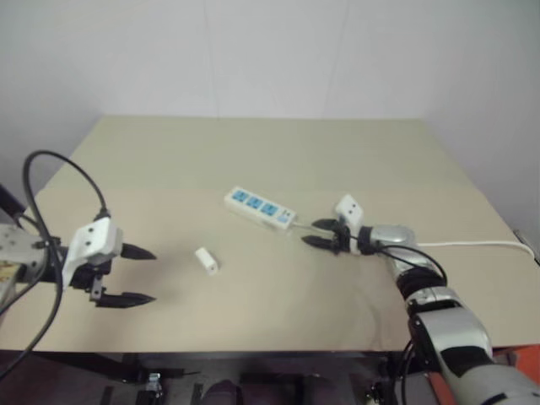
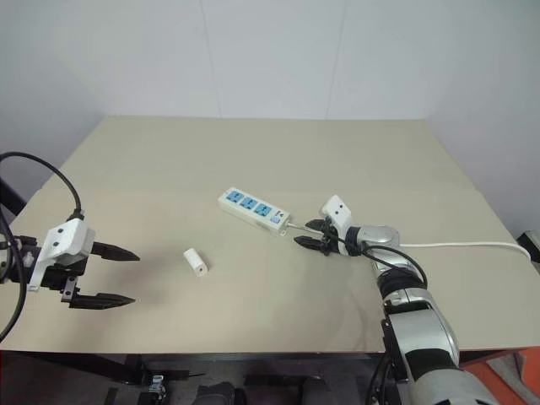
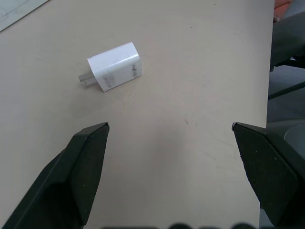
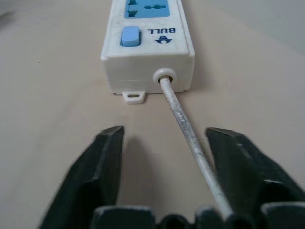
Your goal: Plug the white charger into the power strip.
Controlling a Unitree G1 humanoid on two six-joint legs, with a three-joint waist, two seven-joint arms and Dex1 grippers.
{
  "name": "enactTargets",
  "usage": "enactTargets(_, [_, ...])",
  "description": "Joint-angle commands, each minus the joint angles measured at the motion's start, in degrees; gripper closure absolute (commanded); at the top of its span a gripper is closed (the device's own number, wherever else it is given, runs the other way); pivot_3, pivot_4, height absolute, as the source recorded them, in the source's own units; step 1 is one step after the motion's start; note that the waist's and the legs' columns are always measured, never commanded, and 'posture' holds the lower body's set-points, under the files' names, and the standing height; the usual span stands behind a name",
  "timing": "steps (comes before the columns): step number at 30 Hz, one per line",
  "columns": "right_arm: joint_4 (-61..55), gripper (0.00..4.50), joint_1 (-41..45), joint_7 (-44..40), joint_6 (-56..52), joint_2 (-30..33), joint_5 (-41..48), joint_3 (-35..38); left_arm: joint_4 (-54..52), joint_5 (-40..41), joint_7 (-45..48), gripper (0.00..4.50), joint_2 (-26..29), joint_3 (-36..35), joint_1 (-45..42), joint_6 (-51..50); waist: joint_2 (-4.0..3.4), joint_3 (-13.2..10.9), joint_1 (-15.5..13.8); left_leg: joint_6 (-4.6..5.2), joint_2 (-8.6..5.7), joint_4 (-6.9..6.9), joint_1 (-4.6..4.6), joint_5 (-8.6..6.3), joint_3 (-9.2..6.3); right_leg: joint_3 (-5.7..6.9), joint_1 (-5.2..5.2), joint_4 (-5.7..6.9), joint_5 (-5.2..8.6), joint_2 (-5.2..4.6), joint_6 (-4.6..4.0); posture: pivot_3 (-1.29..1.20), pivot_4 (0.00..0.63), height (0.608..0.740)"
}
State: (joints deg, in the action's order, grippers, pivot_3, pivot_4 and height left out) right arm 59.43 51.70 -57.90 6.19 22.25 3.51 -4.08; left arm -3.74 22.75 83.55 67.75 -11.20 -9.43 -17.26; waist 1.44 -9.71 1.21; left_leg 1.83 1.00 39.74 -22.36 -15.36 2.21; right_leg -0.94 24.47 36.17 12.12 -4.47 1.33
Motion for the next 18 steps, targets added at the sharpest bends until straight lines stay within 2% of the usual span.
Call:
enactTargets(1, [2.5,2.67,2.1,1.0,2.3,-0.3,-0.5,1.0,-1.1,0.1,-0.5,0.00,0.5,-1.9,-0.1,1.4,0.00,0.0,0.1,0.00,0.01,-0.01,0.00,0.00,-0.01,0.00,0.00,0.00,0.00,0.01,0.00,0.00,0.150,0.740])
enactTargets(6, [3.9,4.42,2.1,1.6,4.1,-0.2,-1.7,0.9,-0.5,-0.2,-0.6,0.00,0.4,-1.4,-0.5,2.3,0.00,0.0,0.6,-0.01,0.01,-0.01,0.01,0.00,-0.01,0.00,-0.01,0.01,-0.01,0.01,-0.01,0.00,0.150,0.740])
enactTargets(9, [2.3,4.50,0.8,0.1,5.6,0.9,-2.0,0.7,-0.2,-0.1,-0.4,0.00,0.6,-1.1,-1.2,2.4,0.00,0.0,0.9,-0.01,0.01,-0.01,0.04,0.00,-0.10,0.00,-0.04,0.01,-0.01,0.00,-0.01,0.00,0.150,0.740])
enactTargets(11, [-1.6,4.50,-1.6,-4.1,7.5,2.9,-1.1,0.9,0.1,-0.1,-0.2,0.00,0.7,-0.8,-2.0,2.6,0.00,0.0,0.8,-0.01,0.01,-0.01,0.02,0.00,-0.16,0.01,-0.04,0.00,-0.01,0.00,-0.01,0.00,0.150,0.740])
enactTargets(18, [-22.6,4.50,-16.5,-16.7,6.6,14.0,7.2,5.4,1.3,-0.3,0.6,0.00,0.8,-0.5,-3.0,3.3,-0.02,0.0,-0.2,0.01,-0.04,-0.02,-0.03,-0.05,-0.26,0.01,-0.05,-0.09,-0.04,-0.07,0.07,0.00,0.150,0.740])
